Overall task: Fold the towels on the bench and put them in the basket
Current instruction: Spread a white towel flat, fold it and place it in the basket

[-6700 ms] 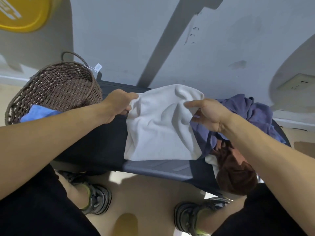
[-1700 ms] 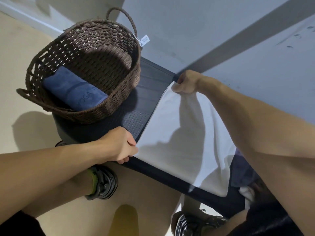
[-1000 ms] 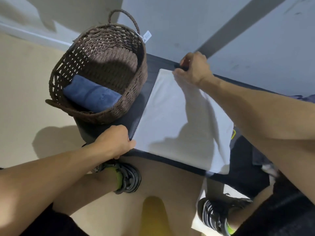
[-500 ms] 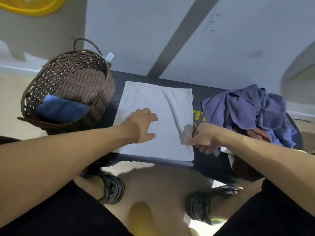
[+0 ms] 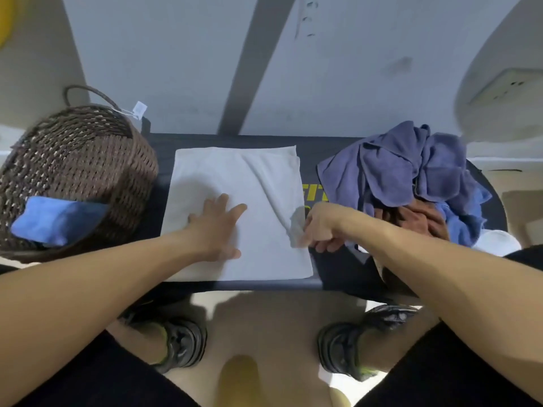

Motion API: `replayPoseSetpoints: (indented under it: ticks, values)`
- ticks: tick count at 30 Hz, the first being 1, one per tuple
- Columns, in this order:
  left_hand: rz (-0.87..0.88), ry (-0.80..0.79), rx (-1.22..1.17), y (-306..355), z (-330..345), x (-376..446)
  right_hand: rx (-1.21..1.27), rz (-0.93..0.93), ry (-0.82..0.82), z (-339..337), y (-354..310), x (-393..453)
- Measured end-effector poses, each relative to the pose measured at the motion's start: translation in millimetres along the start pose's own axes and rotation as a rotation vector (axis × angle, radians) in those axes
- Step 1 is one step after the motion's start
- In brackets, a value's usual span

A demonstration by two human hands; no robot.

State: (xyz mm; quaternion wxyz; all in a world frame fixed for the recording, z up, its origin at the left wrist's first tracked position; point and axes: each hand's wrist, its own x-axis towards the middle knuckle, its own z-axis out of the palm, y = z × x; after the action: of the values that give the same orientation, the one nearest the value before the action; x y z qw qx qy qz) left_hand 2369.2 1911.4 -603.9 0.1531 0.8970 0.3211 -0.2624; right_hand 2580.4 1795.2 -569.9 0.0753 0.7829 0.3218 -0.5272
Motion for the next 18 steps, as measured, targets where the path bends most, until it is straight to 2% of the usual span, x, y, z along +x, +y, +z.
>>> replayPoseSetpoints:
  ticks: [4, 6, 13, 18]
  values:
    - [0.016, 0.006, 0.012, -6, -1, 3, 0.158, -0.165, 0.482, -49, -24, 34]
    - [0.025, 0.013, 0.033, -9, -2, 7, 0.197, -0.194, 0.632, -65, -34, 55]
    - [0.056, -0.005, -0.009, -19, -13, 22, 0.339, -0.111, 0.645, -87, -46, 104]
    - [0.036, -0.094, -0.018, -15, -25, 32, 0.342, -0.075, 0.759, -87, -40, 109]
